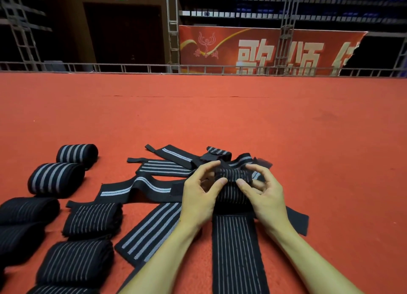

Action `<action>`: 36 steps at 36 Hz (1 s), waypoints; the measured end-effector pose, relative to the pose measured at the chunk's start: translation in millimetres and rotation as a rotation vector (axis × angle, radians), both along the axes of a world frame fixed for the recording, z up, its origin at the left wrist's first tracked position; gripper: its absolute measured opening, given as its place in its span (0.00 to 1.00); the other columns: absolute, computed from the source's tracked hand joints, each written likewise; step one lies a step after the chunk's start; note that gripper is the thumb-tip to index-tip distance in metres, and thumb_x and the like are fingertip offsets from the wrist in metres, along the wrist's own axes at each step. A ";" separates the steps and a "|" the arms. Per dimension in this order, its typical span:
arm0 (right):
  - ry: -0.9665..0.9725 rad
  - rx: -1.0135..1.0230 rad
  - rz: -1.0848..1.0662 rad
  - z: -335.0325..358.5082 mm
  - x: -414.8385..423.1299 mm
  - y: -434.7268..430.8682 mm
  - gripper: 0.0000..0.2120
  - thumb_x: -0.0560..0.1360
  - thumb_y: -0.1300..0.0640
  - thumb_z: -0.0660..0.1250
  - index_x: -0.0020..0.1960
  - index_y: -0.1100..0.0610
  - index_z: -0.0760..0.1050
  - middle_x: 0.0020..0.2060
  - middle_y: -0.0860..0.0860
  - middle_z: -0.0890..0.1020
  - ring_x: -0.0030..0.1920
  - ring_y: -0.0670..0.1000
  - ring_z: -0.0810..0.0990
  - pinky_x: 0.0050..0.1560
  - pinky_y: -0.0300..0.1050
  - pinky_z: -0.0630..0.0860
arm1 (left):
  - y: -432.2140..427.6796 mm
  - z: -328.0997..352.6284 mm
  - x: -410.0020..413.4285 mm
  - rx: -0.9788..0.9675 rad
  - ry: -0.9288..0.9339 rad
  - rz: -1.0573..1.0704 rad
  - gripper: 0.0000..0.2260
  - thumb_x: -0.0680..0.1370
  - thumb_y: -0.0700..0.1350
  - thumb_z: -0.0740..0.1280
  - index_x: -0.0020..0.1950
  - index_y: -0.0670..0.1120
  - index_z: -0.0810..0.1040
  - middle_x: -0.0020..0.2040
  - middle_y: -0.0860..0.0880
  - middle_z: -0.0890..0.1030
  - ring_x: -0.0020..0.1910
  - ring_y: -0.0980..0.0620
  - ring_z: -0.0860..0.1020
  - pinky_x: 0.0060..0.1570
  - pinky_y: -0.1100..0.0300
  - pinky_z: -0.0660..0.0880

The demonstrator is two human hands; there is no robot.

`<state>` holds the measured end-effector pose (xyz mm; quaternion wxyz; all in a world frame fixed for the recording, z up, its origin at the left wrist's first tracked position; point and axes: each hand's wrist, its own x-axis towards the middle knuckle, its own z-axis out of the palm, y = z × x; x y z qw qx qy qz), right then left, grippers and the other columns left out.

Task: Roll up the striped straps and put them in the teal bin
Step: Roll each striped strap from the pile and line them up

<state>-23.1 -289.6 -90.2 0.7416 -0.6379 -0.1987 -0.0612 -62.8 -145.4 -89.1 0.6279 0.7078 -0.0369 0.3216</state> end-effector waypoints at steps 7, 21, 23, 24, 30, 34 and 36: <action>-0.156 -0.001 -0.014 5.6 -5.1 -2.7 0.19 0.73 0.71 0.71 0.59 0.56 0.76 0.45 0.51 0.87 0.46 0.47 0.85 0.47 0.37 0.79 | 1.1 2.1 -2.3 0.079 -0.061 0.023 0.14 0.74 0.33 0.71 0.51 0.52 0.79 0.48 0.55 0.83 0.52 0.55 0.81 0.57 0.60 0.76; -0.313 -0.097 -0.002 4.1 -4.8 -2.5 0.10 0.74 0.55 0.70 0.53 0.45 0.78 0.48 0.44 0.84 0.47 0.45 0.83 0.49 0.36 0.76 | -4.6 8.0 -5.1 0.089 -0.153 0.050 0.14 0.71 0.33 0.67 0.46 0.52 0.78 0.45 0.55 0.81 0.48 0.55 0.80 0.51 0.62 0.76; -0.306 -0.077 0.018 3.7 -4.7 -1.5 0.09 0.74 0.45 0.70 0.53 0.46 0.78 0.45 0.46 0.83 0.43 0.44 0.80 0.45 0.36 0.75 | -4.8 8.2 -4.6 0.091 -0.167 0.038 0.16 0.70 0.31 0.65 0.45 0.52 0.77 0.46 0.53 0.80 0.48 0.55 0.79 0.49 0.65 0.74; -0.302 -0.079 0.014 2.8 -3.8 -1.2 0.12 0.74 0.39 0.69 0.52 0.44 0.78 0.43 0.48 0.82 0.41 0.46 0.78 0.42 0.39 0.74 | -5.0 8.1 -4.6 0.092 -0.169 0.027 0.17 0.69 0.30 0.64 0.45 0.53 0.77 0.46 0.52 0.80 0.48 0.55 0.79 0.48 0.65 0.74; -0.262 -0.034 -0.016 1.9 -0.4 -1.6 0.05 0.74 0.48 0.67 0.49 0.44 0.78 0.43 0.50 0.81 0.44 0.50 0.78 0.48 0.51 0.74 | -6.5 6.6 -7.7 0.046 -0.091 -0.113 0.11 0.70 0.40 0.70 0.46 0.57 0.78 0.51 0.51 0.79 0.52 0.51 0.80 0.50 0.60 0.76; -0.248 -0.015 0.023 1.5 -0.7 -3.0 0.10 0.73 0.54 0.70 0.54 0.46 0.76 0.51 0.51 0.81 0.53 0.54 0.80 0.56 0.52 0.76 | -5.8 5.5 -7.3 0.004 -0.007 -0.167 0.17 0.73 0.49 0.71 0.61 0.53 0.75 0.56 0.51 0.81 0.55 0.52 0.81 0.58 0.57 0.77; -0.211 0.017 0.047 1.5 -1.0 -3.7 0.13 0.73 0.59 0.69 0.56 0.50 0.74 0.53 0.55 0.81 0.51 0.52 0.81 0.52 0.46 0.78 | -5.2 6.9 -6.3 0.034 0.013 -0.128 0.14 0.75 0.46 0.69 0.61 0.51 0.76 0.54 0.52 0.82 0.55 0.54 0.81 0.59 0.58 0.75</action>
